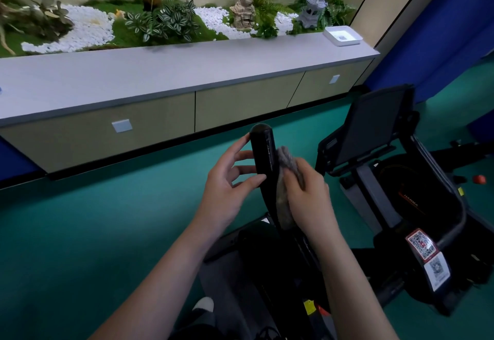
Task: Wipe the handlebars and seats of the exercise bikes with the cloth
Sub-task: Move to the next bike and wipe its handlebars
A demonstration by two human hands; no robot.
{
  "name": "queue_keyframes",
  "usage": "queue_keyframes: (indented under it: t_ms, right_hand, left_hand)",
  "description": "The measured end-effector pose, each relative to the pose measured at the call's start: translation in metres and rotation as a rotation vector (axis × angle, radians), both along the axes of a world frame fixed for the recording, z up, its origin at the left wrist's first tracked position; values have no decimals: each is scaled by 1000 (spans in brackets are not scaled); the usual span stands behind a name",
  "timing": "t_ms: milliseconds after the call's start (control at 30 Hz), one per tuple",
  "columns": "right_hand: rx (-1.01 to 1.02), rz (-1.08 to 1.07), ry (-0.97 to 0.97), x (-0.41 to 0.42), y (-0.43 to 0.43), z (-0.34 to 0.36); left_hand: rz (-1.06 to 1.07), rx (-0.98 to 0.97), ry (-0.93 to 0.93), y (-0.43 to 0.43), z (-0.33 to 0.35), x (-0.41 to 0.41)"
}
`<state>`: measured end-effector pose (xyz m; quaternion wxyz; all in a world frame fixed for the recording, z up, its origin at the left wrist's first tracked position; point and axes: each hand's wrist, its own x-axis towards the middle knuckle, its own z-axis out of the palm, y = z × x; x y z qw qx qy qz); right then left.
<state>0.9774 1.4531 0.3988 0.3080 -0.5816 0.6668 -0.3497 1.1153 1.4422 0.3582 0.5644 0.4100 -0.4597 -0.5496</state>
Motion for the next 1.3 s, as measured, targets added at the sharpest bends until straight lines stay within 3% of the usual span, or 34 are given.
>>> queue_keyframes:
  t_ms: [200,367,633,800,967,1167,1300]
  right_hand:
    - [-319,-116,15,5,14,7]
    - [-660,-91,200,31,1,11]
    - [-513,72,276,2,29,2]
    - [-667,126,282,11,2,23]
    - [-627,354,373,1,0,15]
    - [-650,508,265,-15,-8,34]
    - [-705,717,452,3,-40,55]
  left_hand:
    - [-8,16,44,-1,1,1]
    - [-17,34,67,-4,1,1]
    - [-37,25,92,-5,-3,0]
    - [-6,77,165,-1,-7,-5]
    - [2,150,258,11,-11,-15]
    - [70,183,275,28,-14,-29]
    - [147,194,283,34,-12,-36]
